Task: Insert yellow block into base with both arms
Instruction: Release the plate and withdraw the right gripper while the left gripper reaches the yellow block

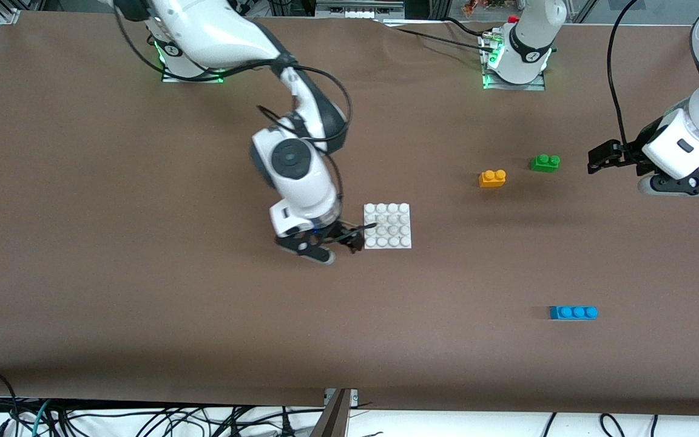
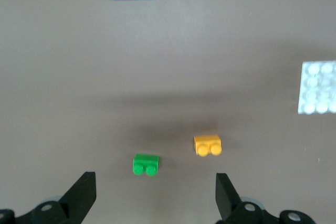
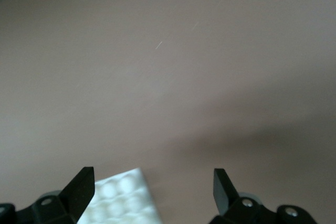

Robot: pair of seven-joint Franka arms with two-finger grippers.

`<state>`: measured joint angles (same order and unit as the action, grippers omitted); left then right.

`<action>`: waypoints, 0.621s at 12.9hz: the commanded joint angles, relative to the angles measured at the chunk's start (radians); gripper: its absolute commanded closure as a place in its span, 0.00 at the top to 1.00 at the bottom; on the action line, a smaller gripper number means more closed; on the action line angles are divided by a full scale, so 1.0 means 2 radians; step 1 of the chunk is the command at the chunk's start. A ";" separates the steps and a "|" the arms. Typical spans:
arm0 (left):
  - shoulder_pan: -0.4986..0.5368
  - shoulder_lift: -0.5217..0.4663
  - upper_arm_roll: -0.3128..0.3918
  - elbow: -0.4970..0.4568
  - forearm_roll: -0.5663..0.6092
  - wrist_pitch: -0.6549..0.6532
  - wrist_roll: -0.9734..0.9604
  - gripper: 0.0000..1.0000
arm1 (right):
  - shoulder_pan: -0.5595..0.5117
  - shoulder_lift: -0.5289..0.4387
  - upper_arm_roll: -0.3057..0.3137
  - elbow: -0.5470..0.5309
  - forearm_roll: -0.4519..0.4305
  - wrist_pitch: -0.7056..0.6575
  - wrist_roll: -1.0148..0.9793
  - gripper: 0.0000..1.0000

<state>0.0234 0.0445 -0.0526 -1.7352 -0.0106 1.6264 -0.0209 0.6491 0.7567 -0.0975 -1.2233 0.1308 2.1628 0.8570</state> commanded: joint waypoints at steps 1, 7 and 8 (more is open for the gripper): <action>-0.002 -0.005 -0.019 -0.017 -0.015 -0.013 0.007 1.00 | -0.082 -0.101 0.017 -0.091 -0.002 -0.048 -0.127 1.00; -0.002 -0.054 -0.063 -0.150 -0.015 0.066 -0.023 1.00 | -0.258 -0.266 0.056 -0.175 -0.009 -0.229 -0.287 1.00; -0.002 -0.070 -0.076 -0.187 -0.015 0.095 -0.025 1.00 | -0.281 -0.282 0.070 -0.176 -0.028 -0.251 -0.293 1.00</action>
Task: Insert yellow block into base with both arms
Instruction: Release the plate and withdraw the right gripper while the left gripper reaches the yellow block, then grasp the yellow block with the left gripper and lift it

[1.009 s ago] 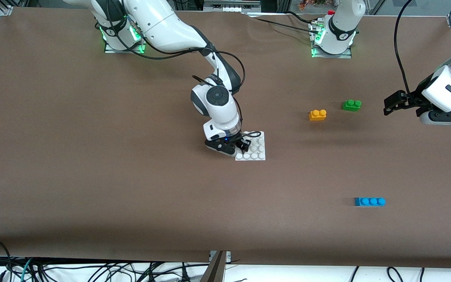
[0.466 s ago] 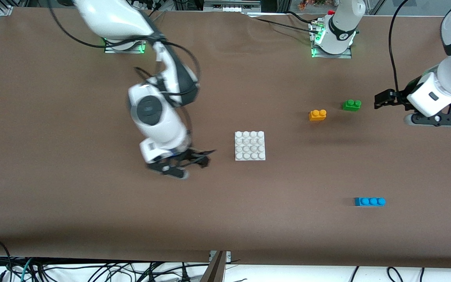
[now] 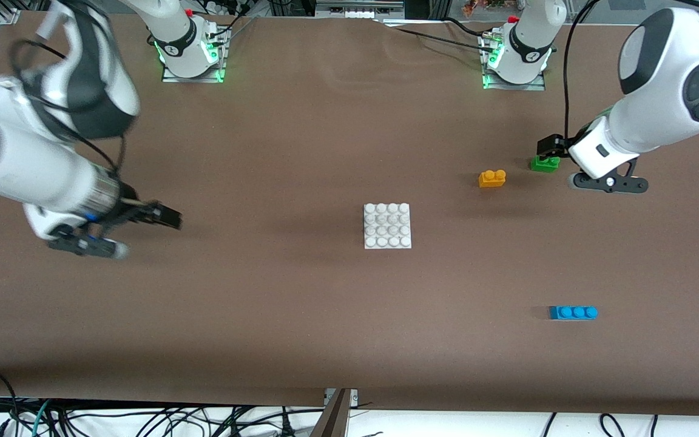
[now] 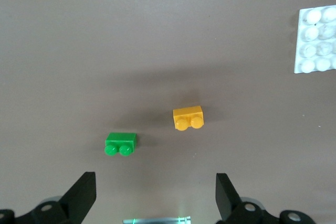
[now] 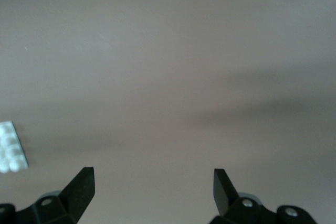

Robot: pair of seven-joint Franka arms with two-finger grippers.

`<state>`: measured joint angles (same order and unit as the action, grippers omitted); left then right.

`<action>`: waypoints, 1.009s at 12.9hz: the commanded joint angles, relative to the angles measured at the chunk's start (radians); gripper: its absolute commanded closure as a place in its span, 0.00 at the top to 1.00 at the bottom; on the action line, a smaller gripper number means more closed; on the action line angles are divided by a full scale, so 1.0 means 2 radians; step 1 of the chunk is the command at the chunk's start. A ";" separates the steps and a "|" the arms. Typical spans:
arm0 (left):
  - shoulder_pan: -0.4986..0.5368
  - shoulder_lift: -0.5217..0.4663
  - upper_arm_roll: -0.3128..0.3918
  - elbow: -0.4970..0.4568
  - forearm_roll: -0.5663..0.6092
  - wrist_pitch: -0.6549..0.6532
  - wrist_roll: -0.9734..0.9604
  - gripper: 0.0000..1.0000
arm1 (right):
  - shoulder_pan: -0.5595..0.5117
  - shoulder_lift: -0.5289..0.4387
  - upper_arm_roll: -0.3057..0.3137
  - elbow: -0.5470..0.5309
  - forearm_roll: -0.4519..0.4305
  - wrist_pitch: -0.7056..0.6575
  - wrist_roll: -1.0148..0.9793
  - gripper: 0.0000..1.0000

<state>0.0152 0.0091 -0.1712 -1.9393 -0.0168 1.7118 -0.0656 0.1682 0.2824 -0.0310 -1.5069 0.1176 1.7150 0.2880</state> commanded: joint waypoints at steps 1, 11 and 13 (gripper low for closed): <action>0.004 -0.057 -0.029 -0.112 -0.012 0.074 -0.010 1.00 | -0.060 -0.059 0.043 -0.040 -0.026 -0.040 -0.025 1.00; 0.004 -0.011 -0.072 -0.288 -0.012 0.357 -0.064 1.00 | -0.077 -0.093 0.043 -0.040 -0.052 -0.073 -0.093 1.00; 0.004 0.018 -0.072 -0.295 -0.009 0.400 -0.062 1.00 | -0.077 -0.093 0.043 -0.036 -0.053 -0.073 -0.096 1.00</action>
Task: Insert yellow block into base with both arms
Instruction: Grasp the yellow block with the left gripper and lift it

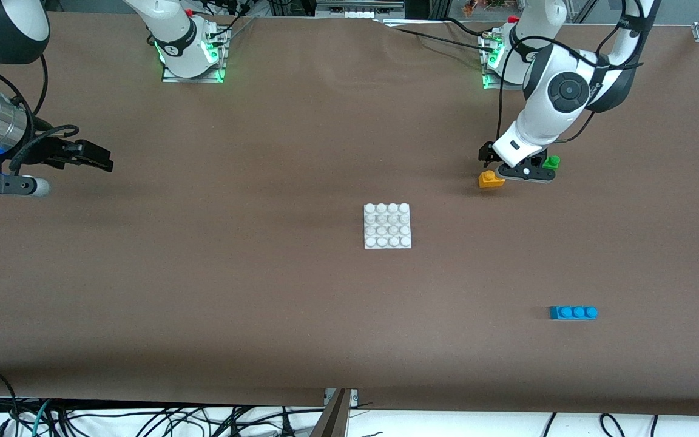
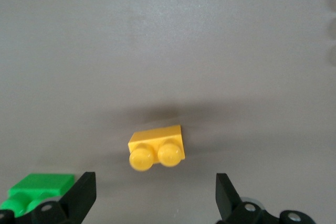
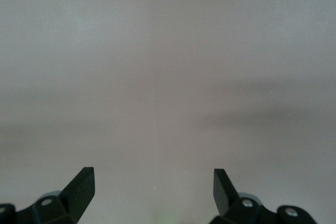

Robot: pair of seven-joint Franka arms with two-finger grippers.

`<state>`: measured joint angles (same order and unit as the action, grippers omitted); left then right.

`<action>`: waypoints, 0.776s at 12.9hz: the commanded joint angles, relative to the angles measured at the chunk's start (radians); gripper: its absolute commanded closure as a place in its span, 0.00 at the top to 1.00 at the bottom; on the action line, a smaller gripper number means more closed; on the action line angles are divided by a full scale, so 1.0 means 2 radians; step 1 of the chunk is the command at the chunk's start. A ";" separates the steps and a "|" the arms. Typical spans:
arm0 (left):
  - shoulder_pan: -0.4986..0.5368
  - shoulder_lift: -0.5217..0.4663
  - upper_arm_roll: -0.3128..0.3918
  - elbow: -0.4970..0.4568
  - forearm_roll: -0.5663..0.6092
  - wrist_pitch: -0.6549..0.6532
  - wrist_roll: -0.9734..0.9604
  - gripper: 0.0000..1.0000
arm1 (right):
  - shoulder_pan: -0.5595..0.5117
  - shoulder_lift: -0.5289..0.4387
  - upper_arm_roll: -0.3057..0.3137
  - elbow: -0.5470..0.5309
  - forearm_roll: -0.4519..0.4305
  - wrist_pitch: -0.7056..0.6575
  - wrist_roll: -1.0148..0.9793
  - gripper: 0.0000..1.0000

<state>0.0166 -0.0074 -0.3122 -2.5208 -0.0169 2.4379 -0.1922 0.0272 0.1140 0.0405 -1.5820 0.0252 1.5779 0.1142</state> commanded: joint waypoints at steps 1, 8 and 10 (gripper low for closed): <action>0.002 0.040 -0.004 -0.007 -0.006 0.054 0.001 1.00 | -0.007 -0.008 0.007 0.005 -0.007 -0.002 -0.010 1.00; 0.006 0.059 -0.005 -0.030 0.021 0.100 0.004 1.00 | -0.006 -0.002 0.004 0.030 -0.019 -0.003 -0.004 1.00; 0.007 0.063 -0.005 -0.031 0.021 0.100 0.001 1.00 | -0.008 0.005 0.004 0.029 -0.016 -0.001 -0.001 1.00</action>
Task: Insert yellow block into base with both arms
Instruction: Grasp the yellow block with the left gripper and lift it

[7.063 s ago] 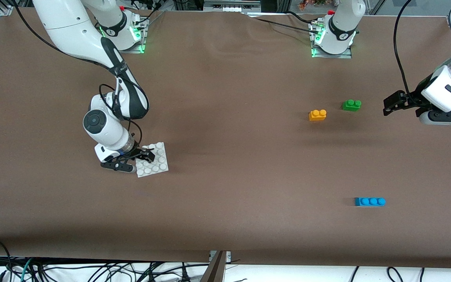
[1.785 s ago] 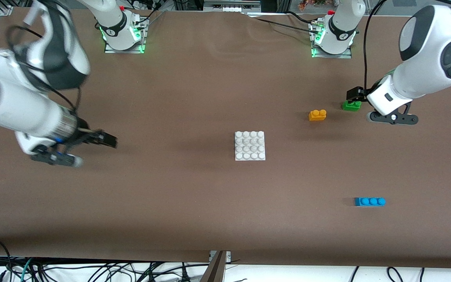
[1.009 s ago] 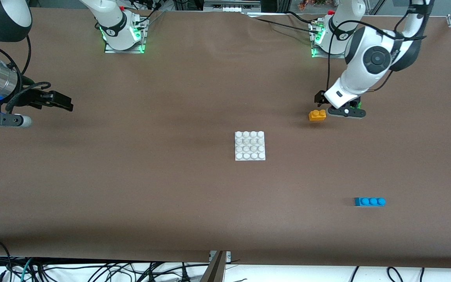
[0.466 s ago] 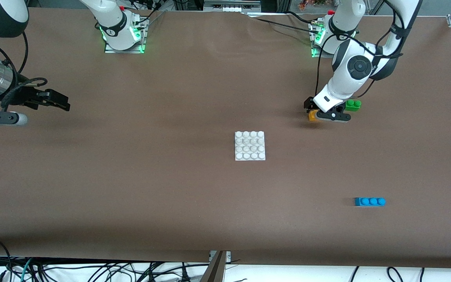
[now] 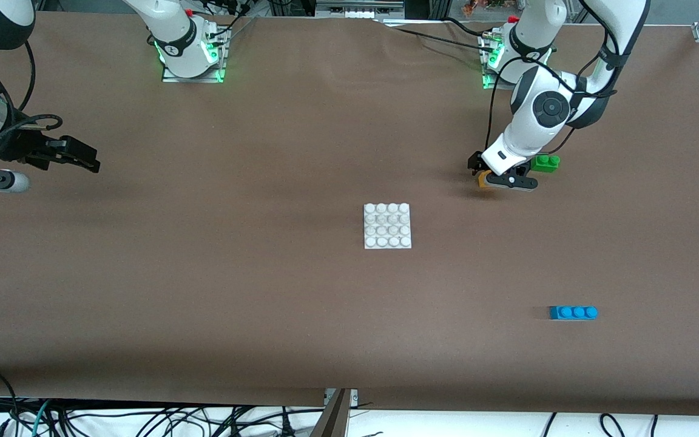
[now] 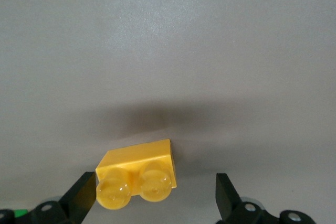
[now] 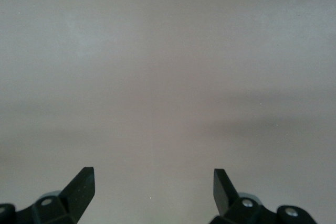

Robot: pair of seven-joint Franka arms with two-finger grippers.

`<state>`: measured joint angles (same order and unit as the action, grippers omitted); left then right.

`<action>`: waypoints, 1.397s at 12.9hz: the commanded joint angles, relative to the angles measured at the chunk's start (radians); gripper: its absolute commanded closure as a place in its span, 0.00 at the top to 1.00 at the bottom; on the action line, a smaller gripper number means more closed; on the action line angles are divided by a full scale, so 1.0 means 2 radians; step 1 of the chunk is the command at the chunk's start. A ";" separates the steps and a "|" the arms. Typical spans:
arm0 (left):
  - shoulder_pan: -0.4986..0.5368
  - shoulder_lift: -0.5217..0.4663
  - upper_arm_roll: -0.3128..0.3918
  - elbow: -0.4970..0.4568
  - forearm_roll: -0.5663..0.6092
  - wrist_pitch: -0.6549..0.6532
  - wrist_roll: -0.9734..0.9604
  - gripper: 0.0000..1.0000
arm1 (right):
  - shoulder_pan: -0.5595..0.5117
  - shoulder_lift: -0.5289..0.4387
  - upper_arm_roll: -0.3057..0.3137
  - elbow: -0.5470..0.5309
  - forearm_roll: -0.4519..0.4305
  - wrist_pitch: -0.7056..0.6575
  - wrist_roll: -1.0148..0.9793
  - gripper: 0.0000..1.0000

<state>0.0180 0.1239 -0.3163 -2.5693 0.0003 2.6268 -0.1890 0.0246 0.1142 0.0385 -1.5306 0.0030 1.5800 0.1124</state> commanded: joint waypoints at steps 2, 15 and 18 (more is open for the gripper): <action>0.006 0.001 -0.001 -0.007 0.012 0.005 -0.004 1.00 | -0.008 0.011 0.005 0.004 -0.005 0.003 -0.001 1.00; 0.016 0.012 0.001 -0.007 0.027 0.005 -0.007 0.82 | -0.008 0.012 0.005 0.004 -0.004 0.034 -0.003 1.00; 0.016 0.012 0.001 -0.007 0.027 0.005 -0.007 0.60 | -0.008 0.012 0.005 0.004 -0.003 0.035 -0.003 1.00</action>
<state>0.0409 0.1465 -0.3113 -2.5800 0.0280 2.6277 -0.1910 0.0157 0.1398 0.0392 -1.5306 0.0029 1.6450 0.1126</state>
